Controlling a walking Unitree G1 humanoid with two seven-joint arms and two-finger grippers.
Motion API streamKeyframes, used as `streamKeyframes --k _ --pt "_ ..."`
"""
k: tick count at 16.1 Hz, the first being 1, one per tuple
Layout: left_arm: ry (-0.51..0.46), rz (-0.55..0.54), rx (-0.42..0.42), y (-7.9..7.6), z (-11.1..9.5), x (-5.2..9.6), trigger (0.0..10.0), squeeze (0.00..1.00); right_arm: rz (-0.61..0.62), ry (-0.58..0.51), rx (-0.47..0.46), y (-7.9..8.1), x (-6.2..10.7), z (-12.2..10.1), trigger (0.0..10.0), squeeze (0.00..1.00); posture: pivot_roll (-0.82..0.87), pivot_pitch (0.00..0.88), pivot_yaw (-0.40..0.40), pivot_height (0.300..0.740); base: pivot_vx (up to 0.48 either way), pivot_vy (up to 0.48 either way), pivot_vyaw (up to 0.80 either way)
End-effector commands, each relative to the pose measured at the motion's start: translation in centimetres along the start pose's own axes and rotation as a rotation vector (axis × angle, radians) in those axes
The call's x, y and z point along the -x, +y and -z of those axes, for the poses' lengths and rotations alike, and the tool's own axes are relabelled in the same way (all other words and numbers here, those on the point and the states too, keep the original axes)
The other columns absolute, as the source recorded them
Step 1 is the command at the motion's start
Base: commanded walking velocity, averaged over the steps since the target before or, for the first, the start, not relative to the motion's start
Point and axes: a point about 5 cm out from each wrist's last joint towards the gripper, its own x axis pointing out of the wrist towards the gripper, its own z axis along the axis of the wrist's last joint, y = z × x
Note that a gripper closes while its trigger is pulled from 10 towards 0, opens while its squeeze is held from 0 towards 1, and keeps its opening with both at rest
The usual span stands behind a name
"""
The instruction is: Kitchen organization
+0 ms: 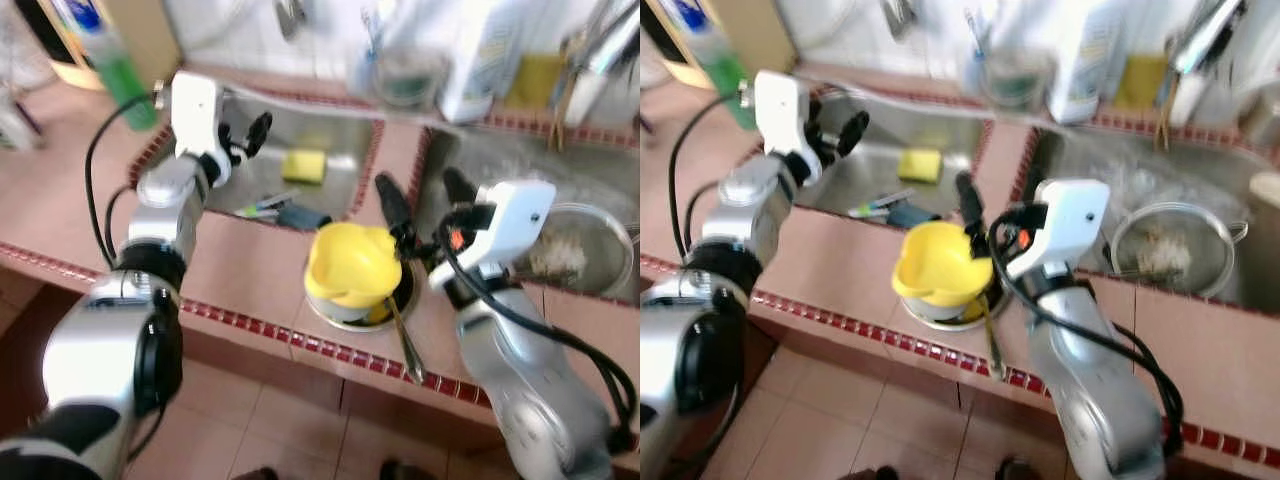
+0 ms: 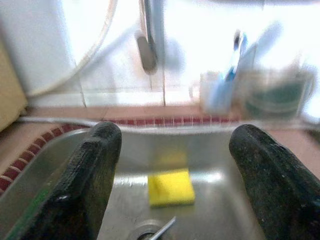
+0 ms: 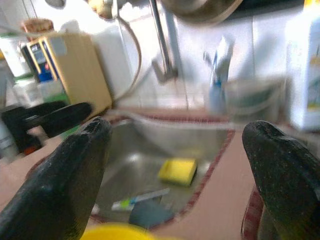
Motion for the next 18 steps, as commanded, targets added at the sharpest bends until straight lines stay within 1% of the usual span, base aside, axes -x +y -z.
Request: streamKeyframes --k 1,3,4,5,6,7,8,9,11,12,14,17,18 --pt "-0.042 0.005 0.035 -0.1 0.2 0.5 10.0 0.0 0.003 -0.035 0.016 -0.2 -0.5 0.2 10.0 0.0 -0.18 0.014 0.059 0.74 0.0 0.0 0.0" --pt "-0.062 0.003 0.07 -0.5 0.8 0.9 10.0 0.0 0.008 -0.052 0.05 -0.4 -0.9 0.5 10.0 0.0 -0.17 0.0 0.051 0.74 0.0 0.0 0.0" --pt "-0.077 -0.006 0.086 -1.1 1.5 1.4 10.0 0.0 0.012 -0.074 0.094 -0.6 -1.2 0.7 10.0 0.0 -0.16 0.0 0.038 0.74 0.0 0.0 0.0" --pt "-0.084 -0.01 0.086 -1.3 1.7 1.7 10.0 0.0 0.017 -0.084 0.115 -0.8 -1.3 0.7 10.0 0.0 -0.16 0.0 0.034 0.74 0.0 0.0 0.0" --pt "-0.123 -0.026 0.082 -2.0 2.1 2.5 10.0 0.0 0.034 -0.106 0.169 -1.1 -1.2 1.1 10.0 0.0 -0.16 0.0 0.03 0.74 0.0 0.0 0.0" --pt "-0.158 -0.036 0.097 -2.7 2.4 3.5 10.0 0.0 0.059 -0.126 0.207 -1.5 -0.9 1.6 10.0 0.0 -0.15 0.0 0.028 0.74 0.0 0.0 0.0" --pt "-0.166 -0.03 0.096 -3.2 2.8 4.3 10.0 0.0 0.081 -0.137 0.218 -1.9 -0.5 2.0 10.0 0.0 -0.15 0.0 0.028 0.74 0.0 0.0 0.0" --pt "-0.168 -0.053 0.107 -3.4 3.4 5.0 10.0 0.0 0.083 -0.136 0.26 -2.1 0.0 2.4 10.0 0.0 -0.15 0.0 0.024 0.74 0.0 0.0 0.0" --pt "-0.151 -0.026 0.11 -3.8 4.4 6.6 10.0 0.0 0.095 -0.136 0.311 -2.8 0.9 3.3 10.0 0.0 -0.14 0.0 0.019 0.74 0.0 0.0 0.0" --pt "-0.12 -0.015 0.093 -3.9 5.0 7.4 10.0 0.0 0.115 -0.121 0.317 -3.2 1.3 3.7 10.0 0.0 -0.14 0.0 0.014 0.74 0.0 0.0 0.0" --pt "-0.111 -0.005 0.097 -4.0 5.0 7.7 10.0 0.0 0.125 -0.121 0.329 -3.4 1.3 3.7 10.0 0.0 -0.14 0.0 0.015 0.74 0.0 0.0 0.0" --pt "-0.113 -0.049 0.082 -3.5 4.2 8.0 10.0 0.0 0.147 -0.136 0.348 -3.6 0.8 4.0 10.0 0.0 -0.14 0.0 0.01 0.74 0.0 0.0 0.0" --pt "-0.112 -0.057 0.101 -3.4 4.1 8.0 10.0 0.0 0.15 -0.141 0.349 -3.7 0.7 4.0 10.0 0.0 -0.14 0.0 0.012 0.74 0.0 0.0 0.0"
